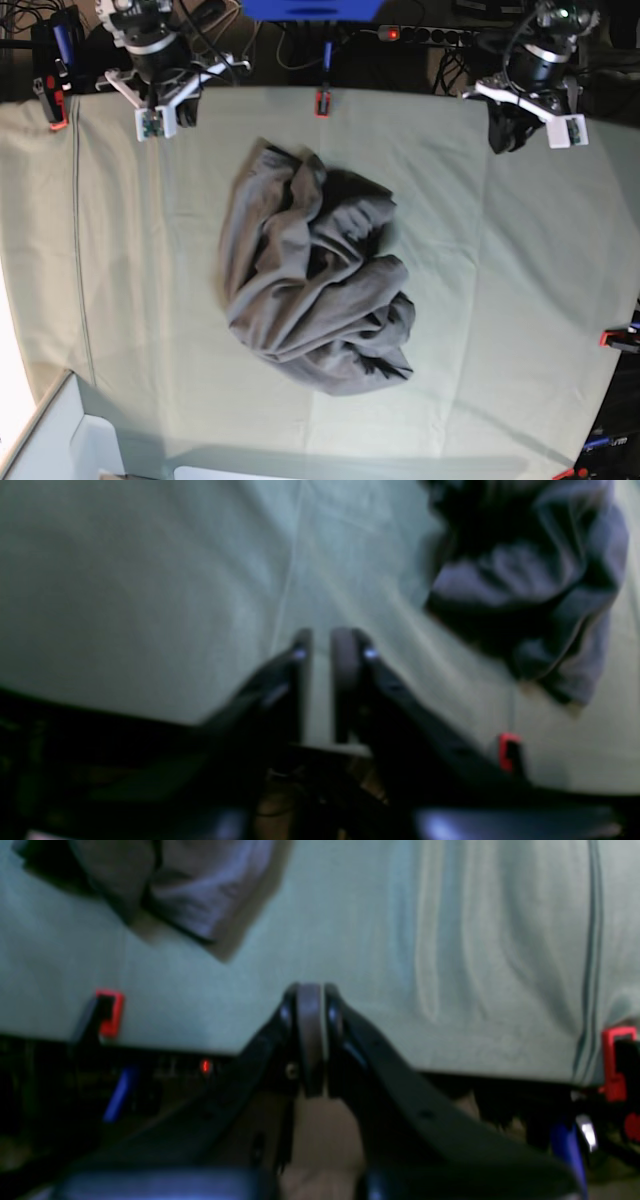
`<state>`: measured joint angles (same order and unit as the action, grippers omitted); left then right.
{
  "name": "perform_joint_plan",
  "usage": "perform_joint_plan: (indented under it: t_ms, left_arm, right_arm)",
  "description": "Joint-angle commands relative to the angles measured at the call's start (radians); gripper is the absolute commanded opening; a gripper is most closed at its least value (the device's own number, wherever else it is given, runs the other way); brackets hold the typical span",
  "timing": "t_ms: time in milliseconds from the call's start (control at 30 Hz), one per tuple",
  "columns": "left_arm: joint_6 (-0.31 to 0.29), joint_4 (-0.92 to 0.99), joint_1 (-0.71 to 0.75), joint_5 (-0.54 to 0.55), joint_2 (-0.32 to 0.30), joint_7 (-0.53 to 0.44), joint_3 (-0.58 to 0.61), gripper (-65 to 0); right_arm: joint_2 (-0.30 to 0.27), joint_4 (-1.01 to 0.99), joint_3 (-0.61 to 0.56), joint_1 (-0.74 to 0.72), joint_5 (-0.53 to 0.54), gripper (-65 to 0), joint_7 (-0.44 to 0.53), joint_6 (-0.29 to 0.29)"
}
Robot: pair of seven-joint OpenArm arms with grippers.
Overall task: Layout the t-shirt on the table in an organized manner, then fold the t-shirt properly
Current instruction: 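Reach the left gripper down and grasp the edge of the grey t-shirt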
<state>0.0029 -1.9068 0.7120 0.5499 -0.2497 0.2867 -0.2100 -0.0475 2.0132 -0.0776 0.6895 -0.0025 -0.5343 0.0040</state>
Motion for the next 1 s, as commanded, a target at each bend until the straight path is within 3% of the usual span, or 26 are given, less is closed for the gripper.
perform_joint_plan:
  t_ms: [0,167,267,500,667,800,967]
  left_arm:
    - [-0.001,-0.017,-0.025,0.02,-0.006,-0.027,-0.003,-46.0]
    - [-0.007,0.013,-0.191,0.023,-0.003,-0.027,0.027,-18.0]
    - [-0.004,0.1,-0.335,0.025,-0.003,-0.027,0.065,-10.5]
    - [0.001,0.459,-0.699,0.032,0.005,-0.028,0.191,-9.9]
    - [-0.007,0.771,-0.926,0.025,0.06,-0.033,0.231,-10.2]
    - [-0.008,0.999,-1.069,0.025,0.115,-0.036,0.232,-10.3]
    - [-0.008,1.208,-1.198,0.023,0.175,-0.036,0.235,-10.3]
  right_arm:
    - [-0.002,0.019,-0.006,-0.012,-0.003,-60.0,0.01,0.001]
    - [-0.002,0.019,-0.001,-0.035,-0.003,-44.0,-0.023,0.001]
    - [-0.005,0.017,0.0,-0.034,-0.003,-37.6,-0.022,0.001]
    - [-0.024,0.014,0.006,-0.009,-0.004,-37.0,-0.025,0.001]
    - [-0.016,0.013,0.068,0.008,-0.004,-37.0,-0.03,0.001]
    - [-0.016,0.014,0.097,0.006,-0.004,-37.0,-0.086,0.001]
    - [-0.012,0.014,0.097,0.006,-0.004,-37.0,-0.114,0.0]
